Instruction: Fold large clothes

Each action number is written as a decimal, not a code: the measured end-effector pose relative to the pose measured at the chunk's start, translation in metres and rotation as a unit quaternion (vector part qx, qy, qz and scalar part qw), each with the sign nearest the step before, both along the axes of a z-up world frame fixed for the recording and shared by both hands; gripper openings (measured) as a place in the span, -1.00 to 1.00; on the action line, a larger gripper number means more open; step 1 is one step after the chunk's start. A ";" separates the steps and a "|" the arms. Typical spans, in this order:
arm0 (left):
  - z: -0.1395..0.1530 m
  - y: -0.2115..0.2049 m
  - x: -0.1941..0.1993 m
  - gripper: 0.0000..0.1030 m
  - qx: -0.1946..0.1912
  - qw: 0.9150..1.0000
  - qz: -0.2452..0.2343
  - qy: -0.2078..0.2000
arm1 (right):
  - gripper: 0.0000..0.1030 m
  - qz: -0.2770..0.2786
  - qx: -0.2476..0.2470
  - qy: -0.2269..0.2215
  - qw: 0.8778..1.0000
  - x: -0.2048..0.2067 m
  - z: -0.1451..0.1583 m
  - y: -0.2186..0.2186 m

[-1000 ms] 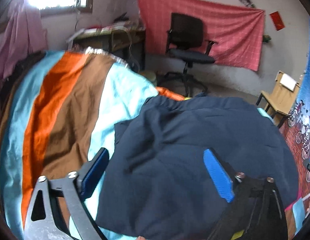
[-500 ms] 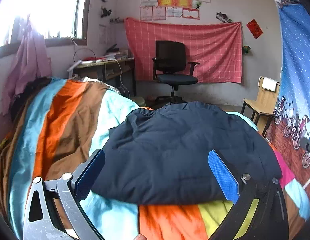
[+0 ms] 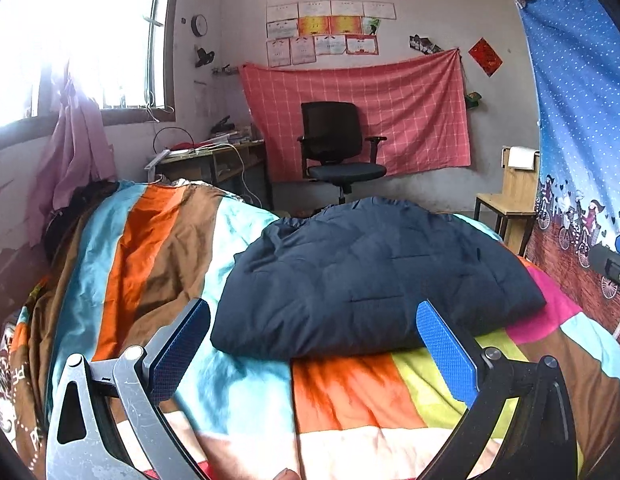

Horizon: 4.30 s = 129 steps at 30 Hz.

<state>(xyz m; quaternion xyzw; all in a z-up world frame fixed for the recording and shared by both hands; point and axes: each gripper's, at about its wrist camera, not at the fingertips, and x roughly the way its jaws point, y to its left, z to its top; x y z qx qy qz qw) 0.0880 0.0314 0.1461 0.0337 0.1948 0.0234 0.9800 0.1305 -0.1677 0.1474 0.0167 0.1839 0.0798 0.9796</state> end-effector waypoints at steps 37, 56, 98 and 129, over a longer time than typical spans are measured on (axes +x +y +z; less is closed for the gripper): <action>-0.061 -0.006 -0.047 0.97 -0.003 0.998 0.013 0.059 | 1.00 -0.024 0.009 0.051 0.998 -0.077 -0.073 0.027; -0.065 -0.004 -0.046 0.97 0.002 0.998 0.020 0.066 | 1.00 -0.033 0.023 0.061 0.997 -0.075 -0.085 0.020; -0.068 -0.007 -0.051 0.97 0.003 0.998 0.012 0.062 | 1.00 -0.040 0.021 0.049 0.998 -0.076 -0.087 0.025; -0.068 -0.011 -0.054 0.97 0.006 0.998 0.006 0.058 | 1.00 -0.041 0.022 0.049 0.998 -0.076 -0.087 0.025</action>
